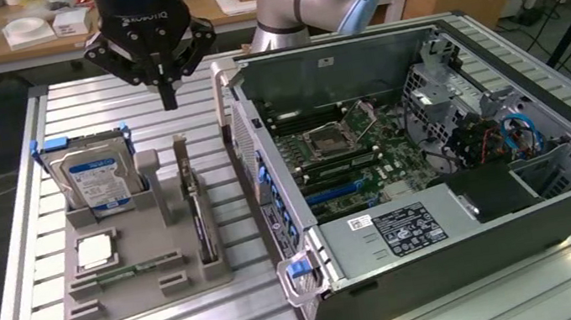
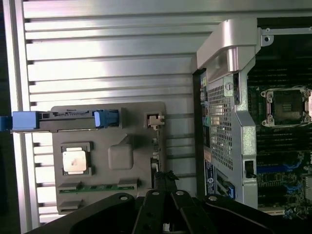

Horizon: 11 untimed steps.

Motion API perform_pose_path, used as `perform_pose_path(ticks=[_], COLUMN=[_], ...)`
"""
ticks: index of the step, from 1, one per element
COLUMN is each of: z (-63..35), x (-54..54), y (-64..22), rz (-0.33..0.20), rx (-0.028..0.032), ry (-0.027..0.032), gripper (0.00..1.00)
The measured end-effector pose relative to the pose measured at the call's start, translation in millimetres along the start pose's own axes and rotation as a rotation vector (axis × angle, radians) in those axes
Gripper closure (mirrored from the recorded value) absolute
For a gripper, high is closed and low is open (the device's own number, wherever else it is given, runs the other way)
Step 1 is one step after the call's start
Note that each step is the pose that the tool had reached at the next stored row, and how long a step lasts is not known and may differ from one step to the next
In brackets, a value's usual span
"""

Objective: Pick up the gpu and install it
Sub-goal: 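Reach for the gpu, then pick up the gpu and move the gpu toward the slot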

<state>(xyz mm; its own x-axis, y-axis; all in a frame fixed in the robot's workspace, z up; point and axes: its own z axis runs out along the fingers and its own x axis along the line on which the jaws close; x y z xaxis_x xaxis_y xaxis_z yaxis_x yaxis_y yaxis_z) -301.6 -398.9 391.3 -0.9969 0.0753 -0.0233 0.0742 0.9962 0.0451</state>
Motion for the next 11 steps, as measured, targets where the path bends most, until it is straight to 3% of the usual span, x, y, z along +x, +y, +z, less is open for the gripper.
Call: perform_pose_path(ticks=[11], z=[-0.1], x=[7.3], y=[-0.5], rz=[0.0], rx=[0.0], ry=[0.0001], gripper=[0.89])
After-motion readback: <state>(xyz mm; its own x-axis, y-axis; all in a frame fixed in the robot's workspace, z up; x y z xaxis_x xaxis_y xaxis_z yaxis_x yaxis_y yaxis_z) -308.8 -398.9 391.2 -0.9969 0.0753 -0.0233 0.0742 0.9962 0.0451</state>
